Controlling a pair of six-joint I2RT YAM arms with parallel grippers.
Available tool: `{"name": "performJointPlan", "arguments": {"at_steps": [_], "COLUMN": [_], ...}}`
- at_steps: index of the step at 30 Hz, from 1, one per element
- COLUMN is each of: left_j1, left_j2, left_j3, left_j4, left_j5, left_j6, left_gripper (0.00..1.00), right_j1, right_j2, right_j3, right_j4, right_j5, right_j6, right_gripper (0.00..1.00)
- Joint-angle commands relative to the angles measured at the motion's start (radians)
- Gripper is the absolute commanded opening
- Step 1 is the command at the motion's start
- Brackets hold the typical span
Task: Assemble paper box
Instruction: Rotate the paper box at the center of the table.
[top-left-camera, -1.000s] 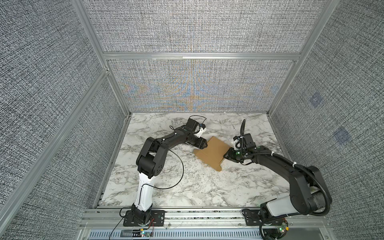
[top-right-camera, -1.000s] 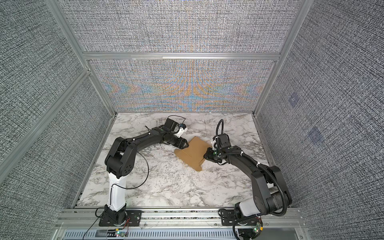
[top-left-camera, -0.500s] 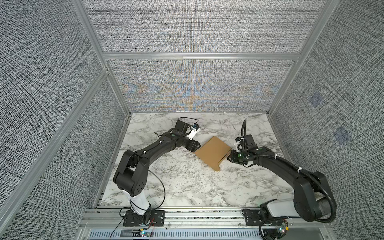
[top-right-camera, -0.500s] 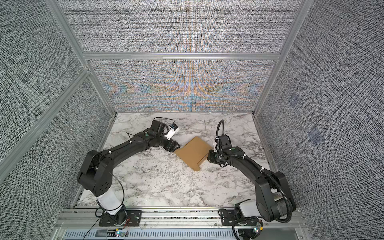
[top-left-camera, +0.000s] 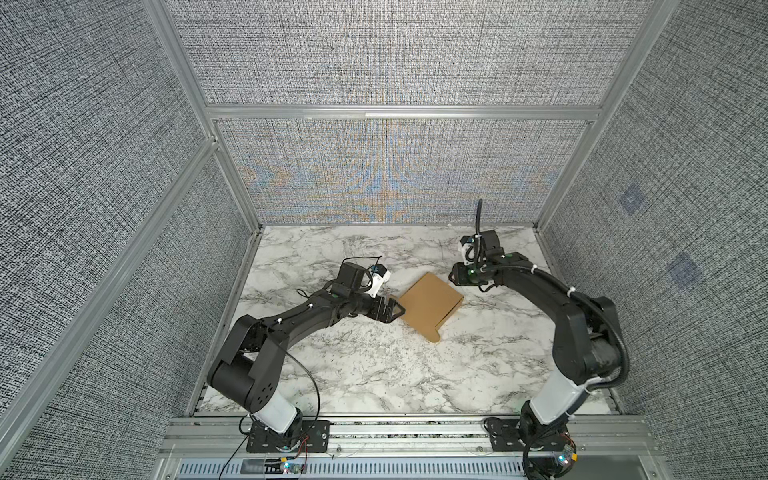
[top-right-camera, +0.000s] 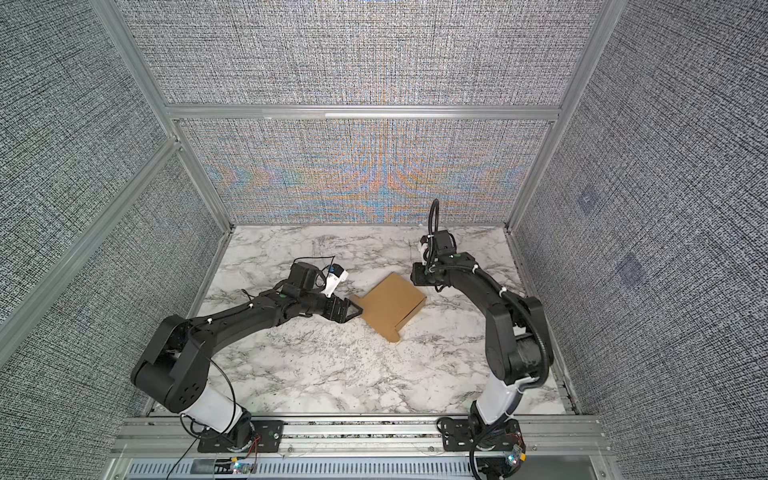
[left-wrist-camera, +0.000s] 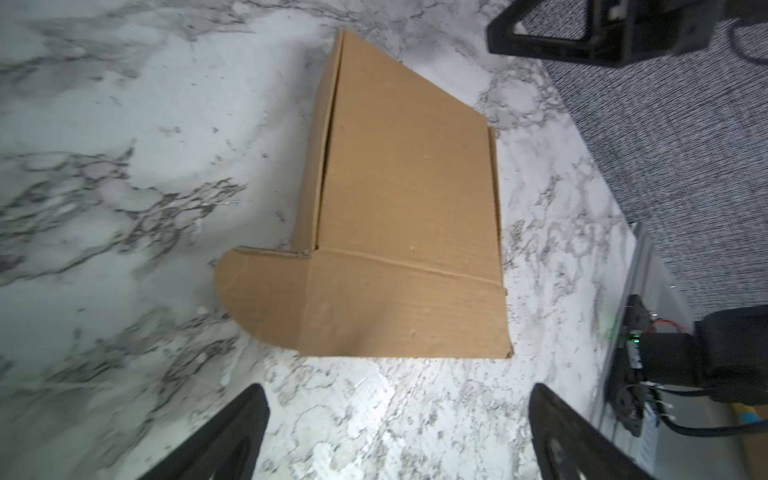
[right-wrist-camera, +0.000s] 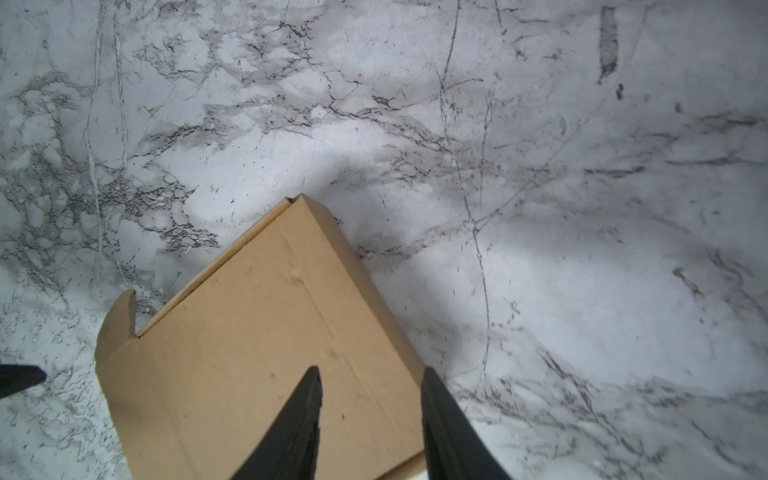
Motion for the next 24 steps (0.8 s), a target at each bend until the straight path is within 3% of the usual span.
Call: {"name": "performJointPlan", "arguments": {"at_steps": [1,9,24], "left_j1": [0.008,0.008,0.008], "left_j2": [0.028,0.145,0.237], "left_j3": [-0.023,-0.009,0.067], "left_j4": [0.108,0.149,0.118], "left_j5": [0.118,0.204,0.211], "left_j6": [-0.118,-0.196,-0.214], "left_gripper": [0.99,0.99,0.99], "right_j1": [-0.018,-0.024,-0.091], "right_j2": [0.053,0.100,0.147], "right_j3": [0.036,-0.006,-0.122], "right_j4": [-0.037,0.002,0.029], "right_j5": [-0.072,-0.181,-0.184], "right_j6": [-0.043,-0.006,0.060], "right_gripper": [0.41,0.37,0.31]}}
